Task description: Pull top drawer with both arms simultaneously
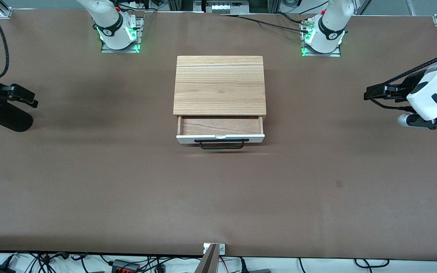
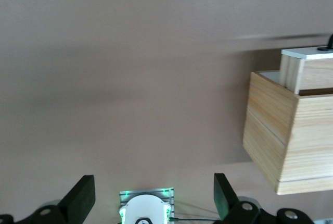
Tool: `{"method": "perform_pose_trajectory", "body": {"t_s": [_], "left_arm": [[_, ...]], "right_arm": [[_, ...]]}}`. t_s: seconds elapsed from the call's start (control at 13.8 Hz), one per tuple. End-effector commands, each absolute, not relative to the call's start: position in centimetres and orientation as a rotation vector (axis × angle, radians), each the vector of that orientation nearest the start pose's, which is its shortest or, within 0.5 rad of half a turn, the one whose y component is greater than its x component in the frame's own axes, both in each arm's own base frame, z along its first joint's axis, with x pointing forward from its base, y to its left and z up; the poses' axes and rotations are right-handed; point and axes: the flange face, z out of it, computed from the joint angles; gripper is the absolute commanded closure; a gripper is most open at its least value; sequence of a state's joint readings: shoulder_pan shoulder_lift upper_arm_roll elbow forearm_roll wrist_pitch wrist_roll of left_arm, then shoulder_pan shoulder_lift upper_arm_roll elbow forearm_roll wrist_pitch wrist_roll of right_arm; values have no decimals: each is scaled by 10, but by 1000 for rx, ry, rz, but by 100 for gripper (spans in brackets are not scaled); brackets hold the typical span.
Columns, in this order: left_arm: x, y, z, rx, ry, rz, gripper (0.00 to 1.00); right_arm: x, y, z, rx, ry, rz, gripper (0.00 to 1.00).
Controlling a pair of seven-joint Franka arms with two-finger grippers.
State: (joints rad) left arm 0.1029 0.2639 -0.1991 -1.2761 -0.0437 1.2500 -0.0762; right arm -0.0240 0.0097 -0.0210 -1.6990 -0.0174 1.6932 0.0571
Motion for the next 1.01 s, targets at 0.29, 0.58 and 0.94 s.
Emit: {"method": "perform_pose_trajectory", "body": {"t_s": [0.29, 0.58, 0.94], "left_arm": [[499, -57, 572, -3105, 8, 313, 0], [500, -57, 572, -3133, 2, 286, 0], [504, -58, 572, -3167, -2, 278, 0]], "right_arm": [[553, -30, 583, -3151, 217, -3, 0], [554, -23, 581, -3152, 203, 16, 0], [553, -19, 582, -3153, 196, 31, 0]]}}
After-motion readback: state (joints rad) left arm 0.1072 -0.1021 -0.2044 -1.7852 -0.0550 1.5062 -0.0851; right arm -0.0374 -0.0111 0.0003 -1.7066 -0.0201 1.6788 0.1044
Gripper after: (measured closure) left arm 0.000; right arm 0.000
